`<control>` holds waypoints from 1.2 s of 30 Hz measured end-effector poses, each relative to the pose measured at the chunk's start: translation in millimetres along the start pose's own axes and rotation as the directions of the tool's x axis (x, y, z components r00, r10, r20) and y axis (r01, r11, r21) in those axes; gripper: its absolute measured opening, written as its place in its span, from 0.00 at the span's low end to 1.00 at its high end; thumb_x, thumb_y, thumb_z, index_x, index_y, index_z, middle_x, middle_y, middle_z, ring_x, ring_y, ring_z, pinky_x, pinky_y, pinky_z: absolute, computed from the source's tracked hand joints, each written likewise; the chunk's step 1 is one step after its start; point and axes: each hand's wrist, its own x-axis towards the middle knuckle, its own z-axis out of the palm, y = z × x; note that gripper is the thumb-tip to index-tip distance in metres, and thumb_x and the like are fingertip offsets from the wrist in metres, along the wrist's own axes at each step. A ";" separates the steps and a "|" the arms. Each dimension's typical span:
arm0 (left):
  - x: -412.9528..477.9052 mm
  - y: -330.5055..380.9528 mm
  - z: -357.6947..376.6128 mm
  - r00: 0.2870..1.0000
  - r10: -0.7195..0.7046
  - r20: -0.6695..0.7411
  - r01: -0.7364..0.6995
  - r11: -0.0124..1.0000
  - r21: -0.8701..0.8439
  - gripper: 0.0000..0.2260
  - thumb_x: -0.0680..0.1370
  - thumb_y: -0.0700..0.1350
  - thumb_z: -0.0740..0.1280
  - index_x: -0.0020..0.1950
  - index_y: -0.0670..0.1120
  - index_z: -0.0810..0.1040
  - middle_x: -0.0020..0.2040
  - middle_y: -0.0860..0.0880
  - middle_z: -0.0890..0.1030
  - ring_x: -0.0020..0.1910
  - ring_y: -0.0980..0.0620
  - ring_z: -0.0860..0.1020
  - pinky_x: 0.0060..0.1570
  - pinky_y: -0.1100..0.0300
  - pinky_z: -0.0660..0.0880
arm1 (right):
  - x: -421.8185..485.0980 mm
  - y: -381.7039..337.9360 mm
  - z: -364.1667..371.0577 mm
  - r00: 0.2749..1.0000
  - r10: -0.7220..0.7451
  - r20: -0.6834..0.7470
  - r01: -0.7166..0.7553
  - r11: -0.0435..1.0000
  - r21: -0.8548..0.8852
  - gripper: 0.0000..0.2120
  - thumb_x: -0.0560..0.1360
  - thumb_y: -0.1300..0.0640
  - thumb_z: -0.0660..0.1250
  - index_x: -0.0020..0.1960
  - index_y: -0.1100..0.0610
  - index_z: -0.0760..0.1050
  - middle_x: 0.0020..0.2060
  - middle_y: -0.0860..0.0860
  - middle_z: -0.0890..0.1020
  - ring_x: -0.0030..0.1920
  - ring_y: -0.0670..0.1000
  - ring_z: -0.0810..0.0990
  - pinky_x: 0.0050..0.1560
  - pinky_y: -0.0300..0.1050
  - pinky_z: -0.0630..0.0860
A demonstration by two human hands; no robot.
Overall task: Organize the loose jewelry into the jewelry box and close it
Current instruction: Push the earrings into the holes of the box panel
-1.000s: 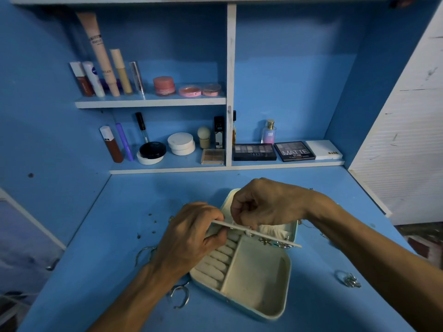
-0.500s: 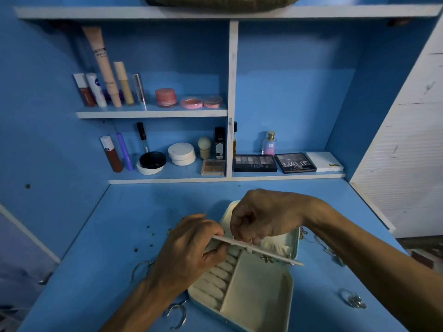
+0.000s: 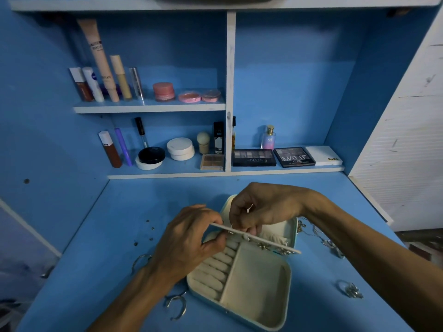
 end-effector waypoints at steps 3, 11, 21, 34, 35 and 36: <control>3.0 1.6 0.5 1.000 0.013 0.002 -0.013 1.000 0.004 0.10 0.82 0.52 0.65 0.51 0.46 0.73 0.42 0.50 0.81 0.44 0.53 0.79 0.58 0.51 0.78 | -0.9 4.7 0.4 1.000 -0.007 -0.009 0.008 0.999 0.041 0.06 0.76 0.63 0.67 0.45 0.56 0.81 0.37 0.49 0.83 0.38 0.46 0.82 0.43 0.40 0.78; 5.0 -0.6 0.3 1.000 -0.005 0.031 0.004 1.000 0.024 0.11 0.77 0.49 0.70 0.48 0.41 0.79 0.42 0.50 0.81 0.44 0.53 0.79 0.58 0.51 0.78 | 7.7 7.8 -3.7 0.999 -0.037 0.037 0.036 0.998 0.045 0.07 0.76 0.63 0.67 0.44 0.54 0.81 0.35 0.46 0.82 0.38 0.45 0.80 0.43 0.40 0.77; 39.3 4.9 -0.3 0.856 -0.446 0.263 0.495 0.854 -0.162 0.20 0.75 0.58 0.73 0.63 0.58 0.73 0.50 0.62 0.80 0.50 0.63 0.78 0.45 0.67 0.76 | -10.1 53.6 -24.9 0.992 0.030 -0.123 0.030 0.884 0.466 0.10 0.80 0.61 0.65 0.59 0.60 0.81 0.52 0.57 0.85 0.49 0.51 0.82 0.52 0.43 0.79; 58.7 -18.5 34.9 0.684 -0.549 0.480 0.647 0.760 -0.054 0.26 0.79 0.54 0.70 0.75 0.50 0.70 0.60 0.54 0.79 0.54 0.60 0.78 0.55 0.64 0.75 | -33.4 97.2 -25.8 0.849 0.138 -0.509 0.011 0.960 0.279 0.09 0.82 0.57 0.66 0.52 0.56 0.85 0.47 0.53 0.87 0.48 0.50 0.84 0.49 0.45 0.79; 57.9 -19.7 36.8 0.678 -0.542 0.496 0.631 0.776 -0.016 0.26 0.79 0.55 0.69 0.75 0.49 0.70 0.61 0.53 0.78 0.57 0.56 0.77 0.58 0.59 0.74 | -31.2 99.3 -24.1 0.838 0.145 -0.526 -0.012 0.969 0.248 0.08 0.81 0.57 0.66 0.52 0.55 0.85 0.47 0.51 0.87 0.48 0.50 0.84 0.48 0.46 0.79; 56.7 -21.0 38.7 0.671 -0.539 0.510 0.616 0.787 0.021 0.25 0.80 0.55 0.68 0.75 0.48 0.70 0.61 0.52 0.77 0.58 0.54 0.75 0.60 0.56 0.73 | -29.0 102.3 -22.3 0.825 0.159 -0.543 -0.037 0.973 0.228 0.07 0.81 0.58 0.67 0.53 0.53 0.84 0.46 0.50 0.87 0.49 0.50 0.84 0.51 0.47 0.81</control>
